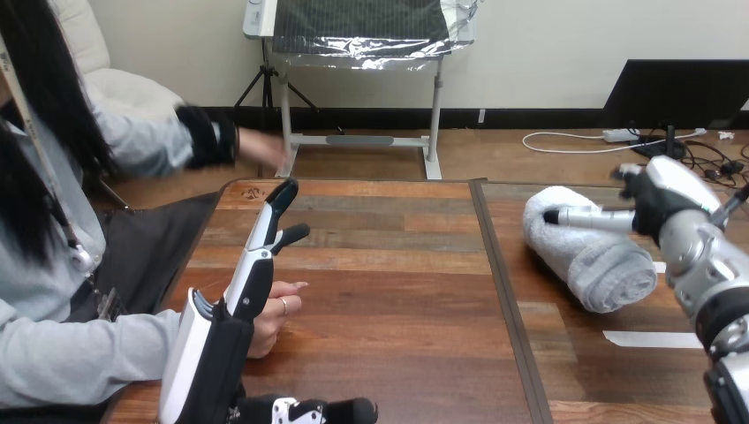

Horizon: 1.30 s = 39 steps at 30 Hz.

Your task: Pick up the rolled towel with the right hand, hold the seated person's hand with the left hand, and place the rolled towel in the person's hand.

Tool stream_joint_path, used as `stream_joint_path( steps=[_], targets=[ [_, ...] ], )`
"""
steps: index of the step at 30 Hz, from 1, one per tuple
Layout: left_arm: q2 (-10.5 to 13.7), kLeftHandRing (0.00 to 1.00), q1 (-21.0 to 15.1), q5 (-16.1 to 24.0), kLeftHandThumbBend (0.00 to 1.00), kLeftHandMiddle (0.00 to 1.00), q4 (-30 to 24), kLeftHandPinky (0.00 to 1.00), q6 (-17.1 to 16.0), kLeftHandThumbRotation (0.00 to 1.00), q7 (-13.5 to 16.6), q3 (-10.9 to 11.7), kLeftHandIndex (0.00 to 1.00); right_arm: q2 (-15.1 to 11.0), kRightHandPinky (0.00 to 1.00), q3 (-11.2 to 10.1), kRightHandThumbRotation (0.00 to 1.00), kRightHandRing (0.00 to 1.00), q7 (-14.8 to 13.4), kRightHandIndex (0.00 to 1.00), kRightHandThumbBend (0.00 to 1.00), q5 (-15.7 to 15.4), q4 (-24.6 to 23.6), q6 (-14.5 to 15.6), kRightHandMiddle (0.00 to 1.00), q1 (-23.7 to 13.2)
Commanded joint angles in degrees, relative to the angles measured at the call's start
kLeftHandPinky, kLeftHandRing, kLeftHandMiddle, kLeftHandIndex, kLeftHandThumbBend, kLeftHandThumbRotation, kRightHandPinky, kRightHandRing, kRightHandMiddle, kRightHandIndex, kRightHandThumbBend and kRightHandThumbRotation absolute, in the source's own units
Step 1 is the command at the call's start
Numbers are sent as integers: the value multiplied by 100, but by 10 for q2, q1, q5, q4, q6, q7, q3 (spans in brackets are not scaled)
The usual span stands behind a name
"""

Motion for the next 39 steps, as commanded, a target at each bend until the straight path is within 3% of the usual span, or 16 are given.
stream_joint_path(
  steps=[1, 8, 11, 13, 16, 19, 20, 25, 26, 27, 30, 35, 39],
  targets=[
    [1, 100, -5, -20, 100, 100, -26, 87, -14, 68, -4, -6, 100, 14, 71, 12, 63, 90, 1, 94, 100, -8, -1, 1, 89, 7],
    [1, 100, 6, -38, 100, 100, -43, 92, -7, 68, -19, -15, 100, 22, 77, 16, 65, 93, 10, 94, 99, -9, -1, 8, 92, 23],
    [0, 100, 9, -46, 100, 100, -44, 94, -11, 69, -23, -18, 100, 24, 90, 11, 62, 90, 12, 91, 96, -3, -1, 3, 86, 31],
    [1, 100, 10, -56, 100, 100, -42, 95, -16, 68, -26, -24, 100, 26, 90, 13, 62, 88, 9, 91, 96, -5, -1, 8, 84, 34],
    [-6, 100, 17, -41, 100, 100, -59, 95, -9, 69, -28, -9, 100, 30, 89, 9, 62, 90, 14, 89, 96, -1, 0, 19, 85, 39],
    [3, 100, 17, -72, 100, 100, -51, 97, -18, 67, -35, -34, 100, 33, 89, 17, 63, 90, 10, 90, 95, -8, -1, 19, 86, 45],
    [3, 100, 20, -71, 100, 100, -56, 98, -15, 66, -37, -31, 100, 35, 89, 16, 63, 90, 8, 90, 95, -8, 0, 21, 86, 47],
    [-3, 100, 29, -69, 100, 100, -70, 99, -12, 66, -42, -23, 100, 40, 78, 14, 65, 87, 8, 86, 96, -5, 0, 31, 83, 51],
    [1, 100, 30, -81, 100, 100, -70, 99, -12, 66, -46, -31, 100, 41, 76, 13, 65, 86, 8, 85, 96, -4, 0, 35, 83, 52],
    [5, 100, 31, -89, 100, 100, -70, 100, -11, 65, -49, -38, 100, 42, 65, 13, 65, 81, 8, 81, 98, -3, 0, 38, 79, 53],
    [11, 100, 36, -101, 100, 100, -76, 100, -9, 64, -57, -45, 100, 43, 54, 18, 65, 76, 9, 78, 98, -8, 0, 41, 76, 55],
    [17, 100, 46, -124, 100, 100, -87, 100, -2, 62, -71, -58, 100, 45, 46, 14, 64, 71, 5, 78, 98, -3, -1, 42, 74, 59],
    [21, 100, 53, -145, 100, 100, -95, 100, 3, 60, -82, -70, 100, 49, 48, 10, 57, 72, -7, 83, 96, -1, 0, 51, 77, 62]
  ],
)
